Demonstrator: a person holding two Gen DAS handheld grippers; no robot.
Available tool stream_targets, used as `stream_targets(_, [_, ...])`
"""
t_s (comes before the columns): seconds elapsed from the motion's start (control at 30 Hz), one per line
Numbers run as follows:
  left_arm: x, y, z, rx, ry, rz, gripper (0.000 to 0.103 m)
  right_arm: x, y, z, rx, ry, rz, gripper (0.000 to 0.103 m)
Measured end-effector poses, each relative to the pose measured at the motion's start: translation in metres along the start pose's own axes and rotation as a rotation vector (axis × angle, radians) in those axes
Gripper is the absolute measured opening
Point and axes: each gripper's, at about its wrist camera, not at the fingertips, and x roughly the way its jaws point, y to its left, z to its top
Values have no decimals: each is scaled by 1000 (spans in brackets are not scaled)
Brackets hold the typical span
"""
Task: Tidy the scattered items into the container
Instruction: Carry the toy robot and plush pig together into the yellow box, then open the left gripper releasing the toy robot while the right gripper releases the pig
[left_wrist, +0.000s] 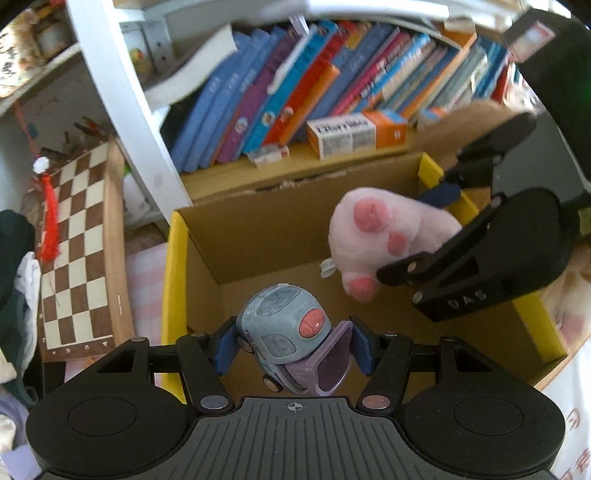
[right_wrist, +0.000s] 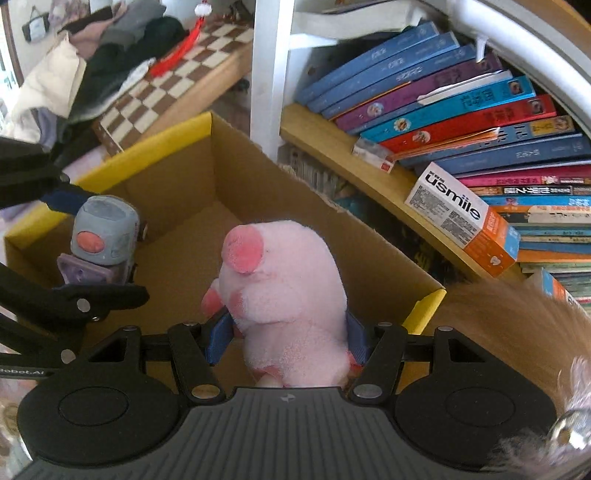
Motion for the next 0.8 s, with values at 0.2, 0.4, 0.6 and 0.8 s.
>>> stream_targets(0.2, [14, -3, 4, 64, 62, -16, 60, 20, 1, 5, -37, 45, 0, 61])
stream_targets(0.4, [27, -4, 8, 95, 99, -22, 60, 26, 0, 14, -46, 58, 24, 62])
stream_targets(0.6, [35, 0, 10, 108, 112, -31, 61, 36, 3, 15, -63, 76, 21, 62])
stream_targets(0.8, [49, -2, 10, 129, 161, -40, 61, 44, 4, 15, -55, 97, 32, 62])
